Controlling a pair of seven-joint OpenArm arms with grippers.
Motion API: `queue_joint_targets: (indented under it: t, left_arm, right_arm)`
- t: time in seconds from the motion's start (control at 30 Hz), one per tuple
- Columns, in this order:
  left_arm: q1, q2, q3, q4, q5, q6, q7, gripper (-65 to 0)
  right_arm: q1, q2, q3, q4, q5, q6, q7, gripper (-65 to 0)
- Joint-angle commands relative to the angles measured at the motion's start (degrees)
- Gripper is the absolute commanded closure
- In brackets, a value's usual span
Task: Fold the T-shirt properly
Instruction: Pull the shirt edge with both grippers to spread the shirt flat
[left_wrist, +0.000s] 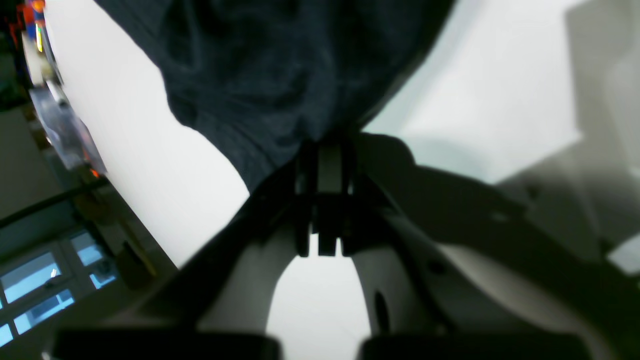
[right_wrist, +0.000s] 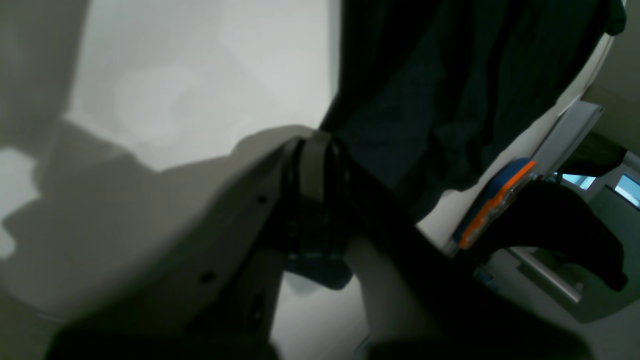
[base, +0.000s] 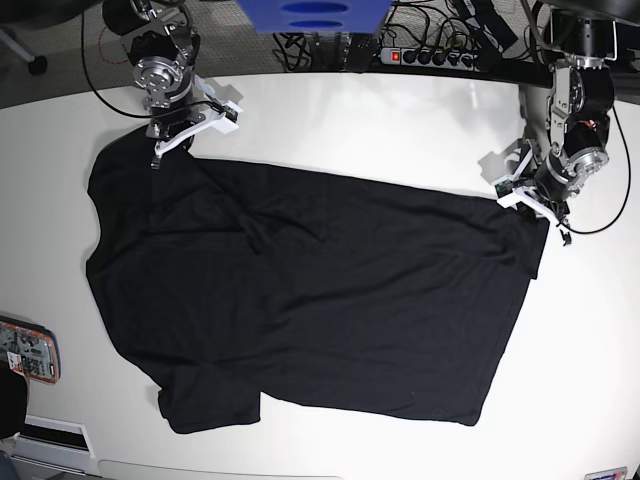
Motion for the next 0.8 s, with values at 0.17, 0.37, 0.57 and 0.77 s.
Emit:
queue_joint_targets:
  t: [0.17, 0.37, 0.57, 0.77]
  left_arm:
    - [6.18, -1.37, -3.98, 5.83, -2.58, 1.24, -0.60, 0.0]
    - [12.69, -1.02, -7.41, 8.91, -2.67, 1.24, -0.60, 0.0]
    - [18.66, -1.02, -8.29, 10.40, -2.67, 1.24, -0.34, 0.0]
    - [24.03, 2.32, -10.66, 14.62, -2.67, 1.24, -0.60, 0.0]
  right_arm:
    - [-4.87, 2.69, 0.74, 1.08, -0.38, -0.28, -0.13, 0.0]
    - [-9.53, 2.78, 5.57, 1.70, -0.38, -3.54, 0.13, 0.0]
    - [-13.13, 2.78, 6.89, 1.70, -0.38, -4.06, 0.22, 0.0]
    - [-16.03, 2.78, 7.68, 3.28, -0.38, -4.06, 0.22, 0.0]
